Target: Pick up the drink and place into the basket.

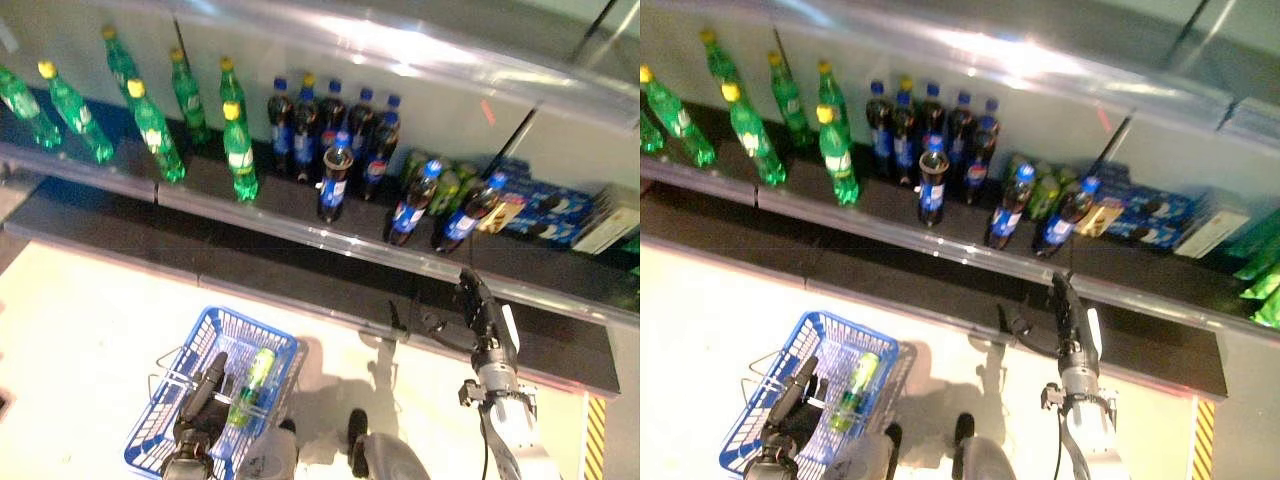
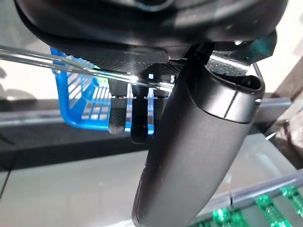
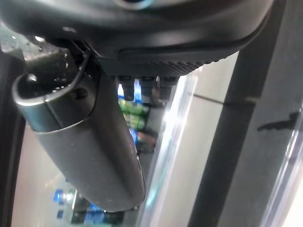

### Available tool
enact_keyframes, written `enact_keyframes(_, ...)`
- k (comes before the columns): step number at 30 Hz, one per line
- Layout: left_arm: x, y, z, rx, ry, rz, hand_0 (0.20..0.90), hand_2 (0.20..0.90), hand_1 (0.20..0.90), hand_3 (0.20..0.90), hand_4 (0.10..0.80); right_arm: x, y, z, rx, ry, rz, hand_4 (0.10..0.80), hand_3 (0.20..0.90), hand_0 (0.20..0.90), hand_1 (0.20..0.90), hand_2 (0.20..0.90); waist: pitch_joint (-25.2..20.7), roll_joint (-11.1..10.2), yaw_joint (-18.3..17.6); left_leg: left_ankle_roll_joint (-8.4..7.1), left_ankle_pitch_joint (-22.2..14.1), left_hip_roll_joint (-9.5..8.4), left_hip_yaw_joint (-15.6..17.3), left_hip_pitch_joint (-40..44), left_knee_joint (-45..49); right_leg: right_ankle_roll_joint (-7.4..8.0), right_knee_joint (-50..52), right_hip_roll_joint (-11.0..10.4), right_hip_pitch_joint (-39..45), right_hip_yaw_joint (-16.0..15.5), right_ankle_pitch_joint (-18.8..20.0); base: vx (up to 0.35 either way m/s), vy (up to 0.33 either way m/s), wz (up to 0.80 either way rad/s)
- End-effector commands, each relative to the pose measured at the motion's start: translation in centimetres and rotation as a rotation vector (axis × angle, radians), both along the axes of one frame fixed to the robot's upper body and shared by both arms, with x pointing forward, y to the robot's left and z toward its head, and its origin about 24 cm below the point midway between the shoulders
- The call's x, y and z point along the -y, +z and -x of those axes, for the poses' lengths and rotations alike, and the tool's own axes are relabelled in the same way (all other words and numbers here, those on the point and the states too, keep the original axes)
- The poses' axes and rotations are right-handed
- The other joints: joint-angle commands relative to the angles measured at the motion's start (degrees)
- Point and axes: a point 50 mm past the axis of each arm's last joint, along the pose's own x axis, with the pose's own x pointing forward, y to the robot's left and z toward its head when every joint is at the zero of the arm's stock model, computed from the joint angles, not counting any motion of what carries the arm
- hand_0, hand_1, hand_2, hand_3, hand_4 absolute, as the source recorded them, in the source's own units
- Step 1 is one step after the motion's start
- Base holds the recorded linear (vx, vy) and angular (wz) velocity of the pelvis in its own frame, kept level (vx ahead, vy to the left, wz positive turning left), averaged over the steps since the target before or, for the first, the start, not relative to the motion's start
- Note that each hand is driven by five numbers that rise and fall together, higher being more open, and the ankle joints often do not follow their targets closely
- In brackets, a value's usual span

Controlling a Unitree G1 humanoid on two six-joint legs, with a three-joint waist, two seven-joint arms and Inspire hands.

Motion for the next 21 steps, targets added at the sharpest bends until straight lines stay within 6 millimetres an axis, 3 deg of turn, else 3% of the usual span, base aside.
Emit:
enact_keyframes(1, -0.3, 5.0, -2.4, 0.3, -0.05, -0.101, 0.3, 0.3, 0.3, 0.2, 0.1, 0.1, 6.3, -0.5, 0.295, 0.031, 0.098, 0.8, 0.9, 0.9, 0.9, 0.9, -3.9, 1.5, 0.6, 1.01, 3.0, -1.02, 4.9, -5.3, 3.2, 0.9, 0.9, 3.3, -0.1, -2.1, -0.3, 0.172, -0.073, 0.23)
enact_keyframes(3, -0.3, 4.7, -1.8, 0.266, -0.051, -0.1, 0.3, 0.3, 0.3, 0.2, 0.1, 0.4, 6.0, 0.2, 0.271, 0.028, 0.093, 0.8, 0.9, 0.9, 0.9, 0.9, -4.3, 2.0, 0.3, 0.45, 4.0, -0.33, 6.5, -5.4, 3.1, 0.25, 1.5, 3.4, 0.8, -3.2, -0.8, 0.248, -0.04, 0.29)
enact_keyframes(7, -0.6, 3.3, 0.8, 0.18, -0.036, -0.097, 0.3, 0.3, 0.3, 0.2, 0.1, 1.1, 5.1, 1.8, 0.207, 0.04, 0.09, 0.8, 0.9, 0.9, 0.9, 0.9, -6.2, 3.1, 0.1, -0.78, 6.7, 0.13, 5.5, -3.5, 0.8, -0.03, 1.9, 4.3, 2.5, -3.3, -0.9, 0.289, 0.029, 0.28)
enact_keyframes(14, -2.0, 2.2, 3.8, 0.095, -0.006, -0.116, 0.3, 0.3, 0.3, 0.2, 0.1, 2.8, 4.5, 3.3, 0.166, -0.007, 0.052, 0.8, 0.9, 0.9, 0.9, 0.9, -8.1, 4.5, 0.1, -2.31, 9.6, 0.95, 5.4, -0.9, -2.6, 0.64, 3.1, 4.5, 3.9, -4.2, -1.2, 0.19, 0.038, 0.02)
enact_keyframes(21, -2.8, 1.4, 5.6, 0.045, 0.003, -0.118, 0.3, 0.3, 0.3, 0.2, 0.1, 5.0, 5.9, 3.4, 0.195, -0.083, 0.059, 0.8, 0.9, 0.9, 0.9, 0.9, -8.6, 6.0, -0.3, -3.21, 10.5, 0.17, 5.4, 0.5, -3.4, 1.04, 5.8, 3.7, 3.0, -5.1, -1.3, 0.108, 0.074, 0.01)
